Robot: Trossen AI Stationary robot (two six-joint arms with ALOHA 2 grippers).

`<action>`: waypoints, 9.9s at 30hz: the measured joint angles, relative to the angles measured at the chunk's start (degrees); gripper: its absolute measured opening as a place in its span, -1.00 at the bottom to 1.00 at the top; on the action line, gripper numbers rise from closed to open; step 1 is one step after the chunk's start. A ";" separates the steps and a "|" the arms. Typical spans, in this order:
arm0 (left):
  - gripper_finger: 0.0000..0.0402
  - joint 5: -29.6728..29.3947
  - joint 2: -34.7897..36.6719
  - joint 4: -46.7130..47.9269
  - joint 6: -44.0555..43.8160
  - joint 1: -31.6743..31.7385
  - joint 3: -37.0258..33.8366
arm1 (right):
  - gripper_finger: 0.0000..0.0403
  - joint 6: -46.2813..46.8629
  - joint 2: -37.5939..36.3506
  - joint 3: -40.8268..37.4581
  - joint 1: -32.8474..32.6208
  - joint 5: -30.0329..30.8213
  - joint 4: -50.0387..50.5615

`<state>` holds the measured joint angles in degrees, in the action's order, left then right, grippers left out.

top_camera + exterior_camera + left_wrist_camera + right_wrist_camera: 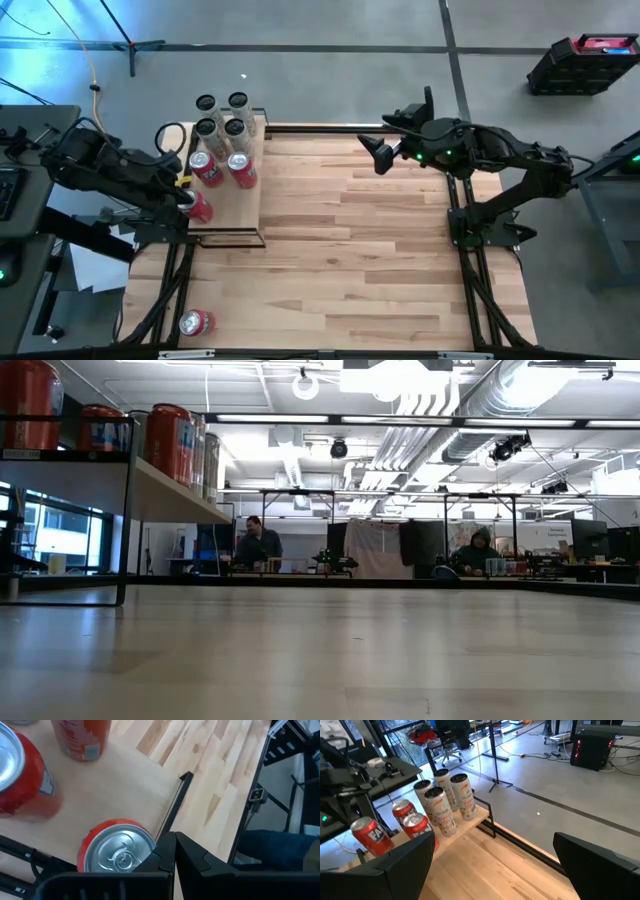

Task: Place canned beverage on shelf
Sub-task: Put the top red soda can on the shelf

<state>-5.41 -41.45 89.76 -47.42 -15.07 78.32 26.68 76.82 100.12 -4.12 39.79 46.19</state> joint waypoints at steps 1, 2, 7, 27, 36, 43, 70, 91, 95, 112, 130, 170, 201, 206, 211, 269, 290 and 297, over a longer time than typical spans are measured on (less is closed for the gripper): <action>-1.00 -0.54 0.02 0.00 0.00 0.00 0.00 | 0.95 -0.02 0.00 0.00 0.00 -0.01 0.44; -1.00 -0.93 0.09 0.09 0.00 0.00 0.00 | 0.95 -0.04 0.00 0.00 0.01 -0.11 0.95; -1.00 0.96 0.51 0.28 -0.93 0.00 0.00 | 0.95 3.26 0.00 -0.02 0.00 -2.22 1.78; -1.00 23.93 2.33 0.28 -22.33 -0.24 -3.63 | 0.95 9.42 0.11 -4.63 -0.04 -6.04 -2.11; -1.00 21.96 5.81 0.25 -30.11 -3.52 -8.99 | 0.95 4.42 0.11 -4.70 0.00 -5.71 -2.22; -1.00 10.65 6.08 0.26 -33.26 -4.00 -9.07 | 0.95 0.98 0.11 -4.70 0.00 -5.35 -2.25; -1.00 4.74 4.87 -5.08 -33.62 -4.00 -9.01 | 0.95 -5.38 0.09 -4.66 0.02 -5.32 -2.29; -1.00 0.23 -19.50 -18.16 -0.51 -4.01 12.90 | 0.95 -17.95 0.07 -4.63 2.89 -5.31 -2.33; -1.00 3.37 -21.44 -15.83 -1.03 -4.00 16.52 | 0.95 -19.51 0.07 -4.63 3.52 -6.61 -2.35; -0.35 7.85 -17.47 0.28 -18.01 -3.98 16.21 | 0.95 -22.56 3.14 -4.57 6.51 -6.12 -7.43; 0.32 6.47 -12.20 0.28 -23.28 -3.98 5.44 | 0.95 -21.11 4.68 -4.61 5.44 -13.53 -5.28; 0.41 6.55 -27.47 0.22 -86.45 -29.04 -0.40 | 0.95 -32.25 4.28 -4.63 5.25 -7.19 6.21; 0.41 -56.46 -36.26 -2.96 -76.98 -28.42 11.30 | 0.95 -34.24 4.28 -4.63 7.85 -7.57 -6.60; 0.41 -59.11 -36.37 -3.06 -41.77 -26.42 11.30 | 0.95 -34.23 4.28 -4.63 7.85 -8.83 -6.60; 0.41 -68.87 -36.32 -3.02 0.71 -24.08 11.30 | 0.95 -34.23 4.28 -4.63 7.85 -8.83 -6.60; 0.41 -4.01 -3.36 0.33 25.68 7.24 -1.46 | 0.95 -34.23 4.31 -4.63 7.85 -8.87 -6.60; 0.41 -3.49 11.64 0.24 25.52 7.23 -1.01 | 0.95 -34.23 4.31 -4.63 7.85 -8.87 -6.60; 0.41 -3.78 17.87 0.28 28.08 7.23 -0.98 | 0.95 -34.23 4.31 -4.63 7.85 -8.87 -6.62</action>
<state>-9.19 -23.58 90.04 -19.34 -7.84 77.34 -7.55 81.12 95.48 3.73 30.92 39.57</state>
